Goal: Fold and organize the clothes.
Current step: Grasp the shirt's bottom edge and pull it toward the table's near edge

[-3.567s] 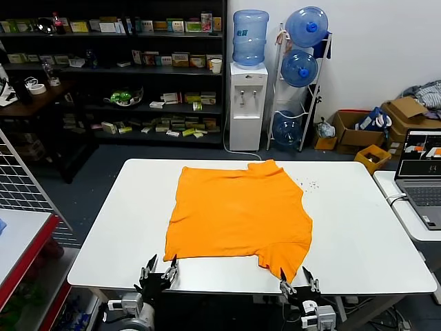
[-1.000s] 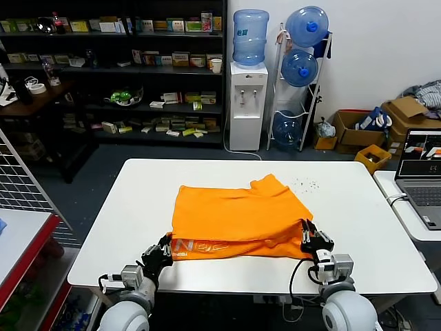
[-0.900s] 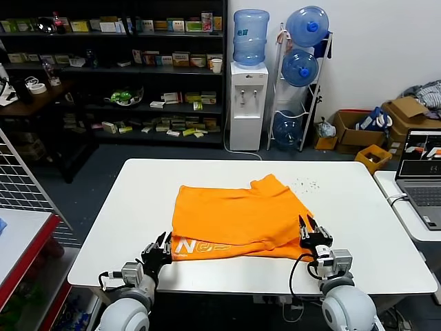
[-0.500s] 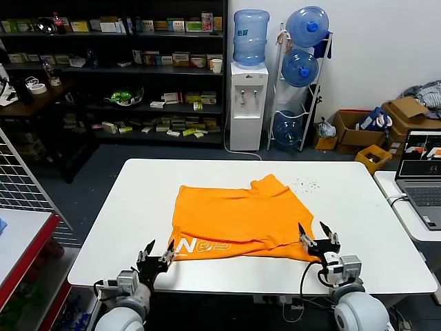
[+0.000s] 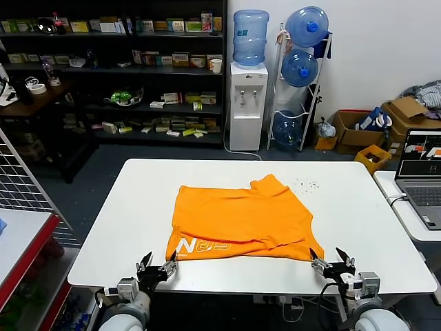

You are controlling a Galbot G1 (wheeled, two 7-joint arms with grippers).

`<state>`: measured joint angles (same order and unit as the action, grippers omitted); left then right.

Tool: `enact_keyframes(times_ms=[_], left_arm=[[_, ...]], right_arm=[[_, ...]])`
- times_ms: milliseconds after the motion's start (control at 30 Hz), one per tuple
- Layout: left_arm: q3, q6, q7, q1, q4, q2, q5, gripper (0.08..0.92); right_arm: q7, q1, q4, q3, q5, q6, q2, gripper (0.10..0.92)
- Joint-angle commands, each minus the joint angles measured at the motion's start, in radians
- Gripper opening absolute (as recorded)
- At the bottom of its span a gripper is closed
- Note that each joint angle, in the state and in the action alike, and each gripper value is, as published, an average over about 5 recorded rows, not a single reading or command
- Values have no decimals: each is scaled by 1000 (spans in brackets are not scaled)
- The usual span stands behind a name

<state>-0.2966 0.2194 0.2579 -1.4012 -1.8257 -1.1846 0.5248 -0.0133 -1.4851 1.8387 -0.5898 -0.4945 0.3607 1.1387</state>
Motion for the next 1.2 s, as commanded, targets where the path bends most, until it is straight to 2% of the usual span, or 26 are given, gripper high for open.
enact_keyframes(times_ms=[33, 333, 433, 767, 867, 1200], left_arm=[[-13, -4, -16, 20, 28, -3, 4, 823], [-1, -4, -23, 23, 30, -7, 1, 807], [11, -3, -23, 24, 33, -10, -2, 743], [22, -7, -17, 29, 32, -18, -8, 449], [21, -7, -14, 25, 21, -15, -6, 362], [27, -5, -22, -12, -6, -3, 6, 101]], right_arm=[[33, 3, -17, 8, -40, 22, 3, 781], [42, 15, -28, 20, -30, 17, 2, 535], [41, 13, -31, 16, -31, 17, 0, 448], [32, -17, -2, -10, -44, -3, -3, 162], [22, -47, 25, -27, -63, -7, -6, 124], [13, -76, 40, -41, -73, -23, 2, 123]])
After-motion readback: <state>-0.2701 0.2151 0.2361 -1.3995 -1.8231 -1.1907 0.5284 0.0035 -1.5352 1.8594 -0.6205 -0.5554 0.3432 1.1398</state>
